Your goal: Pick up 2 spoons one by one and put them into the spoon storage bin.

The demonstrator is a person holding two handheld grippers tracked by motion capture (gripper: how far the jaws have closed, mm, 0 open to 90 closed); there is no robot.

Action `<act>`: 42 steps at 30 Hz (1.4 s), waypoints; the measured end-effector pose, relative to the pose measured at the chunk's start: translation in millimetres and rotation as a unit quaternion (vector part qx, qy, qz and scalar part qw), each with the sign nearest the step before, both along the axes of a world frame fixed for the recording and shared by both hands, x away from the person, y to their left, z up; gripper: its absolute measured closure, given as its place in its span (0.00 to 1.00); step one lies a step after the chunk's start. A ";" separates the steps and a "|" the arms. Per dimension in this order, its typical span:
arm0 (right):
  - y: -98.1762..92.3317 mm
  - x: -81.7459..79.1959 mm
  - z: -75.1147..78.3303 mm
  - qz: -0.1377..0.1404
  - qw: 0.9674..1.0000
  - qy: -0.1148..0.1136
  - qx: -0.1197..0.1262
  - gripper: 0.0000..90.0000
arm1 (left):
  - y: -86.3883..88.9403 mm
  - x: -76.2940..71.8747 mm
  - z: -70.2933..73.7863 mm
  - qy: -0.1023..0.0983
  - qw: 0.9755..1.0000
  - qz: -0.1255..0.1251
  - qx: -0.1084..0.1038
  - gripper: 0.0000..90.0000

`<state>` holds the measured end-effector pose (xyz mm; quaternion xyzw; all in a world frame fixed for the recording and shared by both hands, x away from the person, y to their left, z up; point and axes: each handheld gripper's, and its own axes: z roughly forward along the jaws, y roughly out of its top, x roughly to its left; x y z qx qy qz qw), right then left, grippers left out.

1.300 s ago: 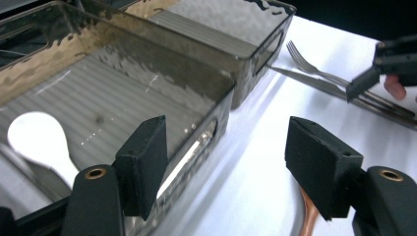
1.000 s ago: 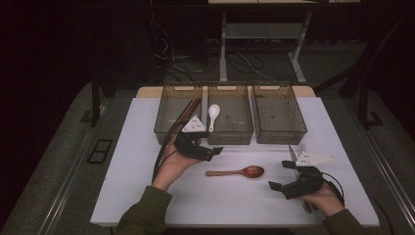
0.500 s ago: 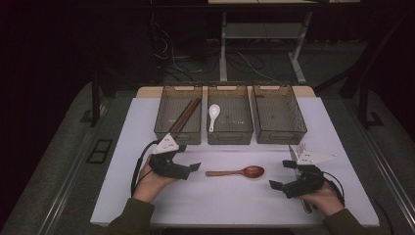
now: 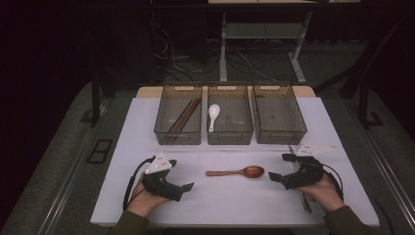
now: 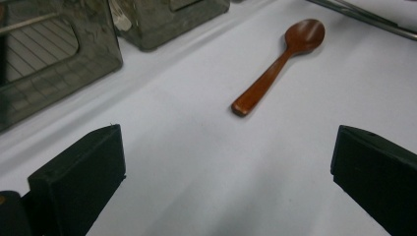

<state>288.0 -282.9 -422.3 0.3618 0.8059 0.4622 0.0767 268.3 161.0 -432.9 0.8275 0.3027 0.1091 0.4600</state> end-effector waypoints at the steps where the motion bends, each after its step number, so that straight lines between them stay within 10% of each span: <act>1: 1.0 1.5 0.5 0.000 1.000 0.003 0.001 0.04 | 0.5 -1.0 -0.8 0.001 1.000 0.001 0.001 0.00; 23: 38.5 47.2 5.8 0.045 0.999 0.027 -0.008 0.34 | 2.1 -2.3 -10.5 0.009 1.000 -0.012 0.003 0.00; 42: 49.1 47.8 -17.4 0.091 0.991 0.077 -0.064 0.49 | 2.6 -2.1 -12.0 0.013 1.000 -0.017 0.004 0.00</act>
